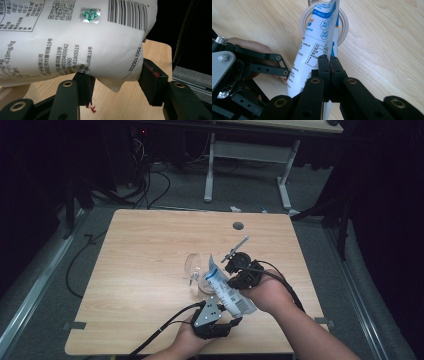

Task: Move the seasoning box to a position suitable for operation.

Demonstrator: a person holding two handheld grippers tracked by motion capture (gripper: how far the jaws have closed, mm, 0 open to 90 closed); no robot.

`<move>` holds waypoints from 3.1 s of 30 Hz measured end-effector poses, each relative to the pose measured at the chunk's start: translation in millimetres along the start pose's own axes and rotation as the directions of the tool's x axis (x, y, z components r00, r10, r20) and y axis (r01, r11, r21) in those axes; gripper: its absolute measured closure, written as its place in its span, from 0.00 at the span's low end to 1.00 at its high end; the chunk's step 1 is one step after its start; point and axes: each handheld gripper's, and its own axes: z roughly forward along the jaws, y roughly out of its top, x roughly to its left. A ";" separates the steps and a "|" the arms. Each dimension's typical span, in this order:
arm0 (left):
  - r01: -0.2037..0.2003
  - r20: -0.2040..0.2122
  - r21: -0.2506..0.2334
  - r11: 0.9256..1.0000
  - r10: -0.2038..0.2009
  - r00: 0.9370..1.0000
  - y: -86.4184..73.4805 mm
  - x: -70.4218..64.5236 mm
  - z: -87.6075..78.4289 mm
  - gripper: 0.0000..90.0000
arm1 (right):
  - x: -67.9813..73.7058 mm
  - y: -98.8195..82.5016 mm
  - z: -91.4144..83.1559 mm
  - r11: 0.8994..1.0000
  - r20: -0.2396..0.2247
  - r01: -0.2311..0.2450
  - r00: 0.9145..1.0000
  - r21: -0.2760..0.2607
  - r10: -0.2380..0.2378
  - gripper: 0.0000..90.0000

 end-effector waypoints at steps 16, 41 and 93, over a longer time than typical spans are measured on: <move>0.015 0.001 -0.004 1.000 -0.015 1.000 3.7 0.6 -0.6 0.56 | 2.2 6.1 0.6 1.000 0.009 0.026 1.000 0.007 -0.026 1.00; 0.030 0.012 -0.005 1.000 -0.030 0.999 7.8 0.0 -1.6 0.55 | 2.8 12.1 0.4 0.999 0.015 0.047 0.999 0.012 -0.047 1.00; 0.041 0.021 -0.013 0.999 -0.041 0.999 11.1 -0.8 -1.4 0.55 | 3.1 16.8 -0.1 0.998 0.026 0.055 0.998 0.021 -0.055 1.00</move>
